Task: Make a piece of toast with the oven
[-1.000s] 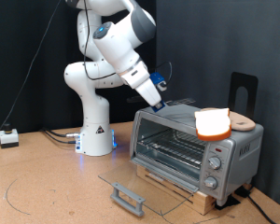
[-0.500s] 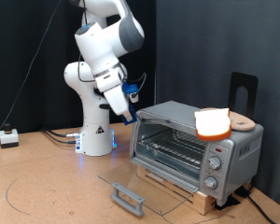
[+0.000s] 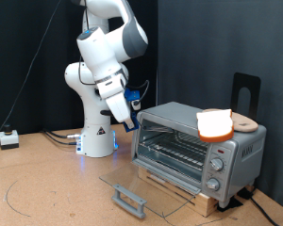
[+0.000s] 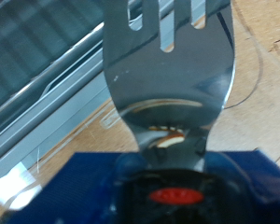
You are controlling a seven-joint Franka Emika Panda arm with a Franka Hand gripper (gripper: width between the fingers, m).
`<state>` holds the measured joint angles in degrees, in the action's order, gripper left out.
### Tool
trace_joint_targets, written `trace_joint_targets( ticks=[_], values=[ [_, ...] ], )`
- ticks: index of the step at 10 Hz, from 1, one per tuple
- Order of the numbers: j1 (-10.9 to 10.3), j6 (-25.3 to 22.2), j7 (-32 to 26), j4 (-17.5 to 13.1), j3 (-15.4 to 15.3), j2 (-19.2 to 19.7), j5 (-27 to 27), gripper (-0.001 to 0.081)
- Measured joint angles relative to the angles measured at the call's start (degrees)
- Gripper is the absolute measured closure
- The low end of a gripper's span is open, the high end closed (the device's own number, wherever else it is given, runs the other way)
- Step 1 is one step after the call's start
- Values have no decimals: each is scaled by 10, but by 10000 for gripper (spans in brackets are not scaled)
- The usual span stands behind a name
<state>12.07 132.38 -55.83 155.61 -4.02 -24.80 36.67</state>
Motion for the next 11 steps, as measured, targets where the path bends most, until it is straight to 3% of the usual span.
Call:
trace_joint_targets(
  ticks=[3, 7, 11],
  values=[
    [-13, 6, 8, -53, -12, 56, 38, 382],
    [-22, 6, 31, -117, -39, 125, 26, 382],
    [-15, 1, 54, -129, -40, 154, -14, 382]
  ],
)
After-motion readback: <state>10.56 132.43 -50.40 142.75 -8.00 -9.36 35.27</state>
